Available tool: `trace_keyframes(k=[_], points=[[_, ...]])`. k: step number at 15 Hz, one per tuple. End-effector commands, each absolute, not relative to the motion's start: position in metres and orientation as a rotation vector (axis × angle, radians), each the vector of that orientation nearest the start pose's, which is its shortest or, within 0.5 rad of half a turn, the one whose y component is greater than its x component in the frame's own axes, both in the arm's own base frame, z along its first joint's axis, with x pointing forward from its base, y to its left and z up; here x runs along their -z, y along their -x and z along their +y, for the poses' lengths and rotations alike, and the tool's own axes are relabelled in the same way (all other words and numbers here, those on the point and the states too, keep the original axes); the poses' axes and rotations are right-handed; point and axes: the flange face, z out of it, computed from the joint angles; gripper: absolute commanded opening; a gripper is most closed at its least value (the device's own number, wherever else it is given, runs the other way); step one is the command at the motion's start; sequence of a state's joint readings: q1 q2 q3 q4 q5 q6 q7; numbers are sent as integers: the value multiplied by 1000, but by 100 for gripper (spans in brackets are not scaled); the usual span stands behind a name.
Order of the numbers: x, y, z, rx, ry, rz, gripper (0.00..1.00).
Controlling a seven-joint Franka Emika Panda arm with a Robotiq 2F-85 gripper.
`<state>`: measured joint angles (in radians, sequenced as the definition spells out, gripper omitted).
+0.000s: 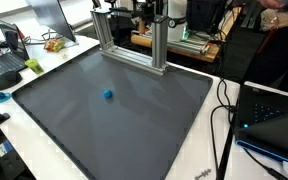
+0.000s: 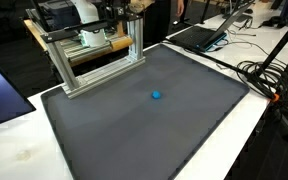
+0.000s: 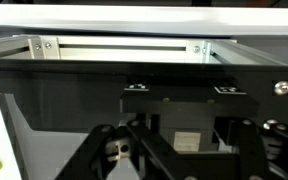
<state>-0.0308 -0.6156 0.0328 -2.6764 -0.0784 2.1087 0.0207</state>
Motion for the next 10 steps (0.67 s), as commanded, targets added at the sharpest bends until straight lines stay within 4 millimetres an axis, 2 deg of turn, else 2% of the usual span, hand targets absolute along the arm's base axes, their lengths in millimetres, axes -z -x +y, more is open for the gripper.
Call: trace_keyframes(k=[1, 2, 3, 4, 9, 10], points=[[-426, -356, -4, -26, 3235, -8, 92], [-427, -356, -4, -33, 3234, -3, 83], [-428, -358, -4, -33, 3234, 9, 60], [-428, -359, -3, -35, 3231, 13, 59], [-434, -362, 0, -54, 3225, 54, 23], [-434, -363, 1, -59, 3229, 64, 22]])
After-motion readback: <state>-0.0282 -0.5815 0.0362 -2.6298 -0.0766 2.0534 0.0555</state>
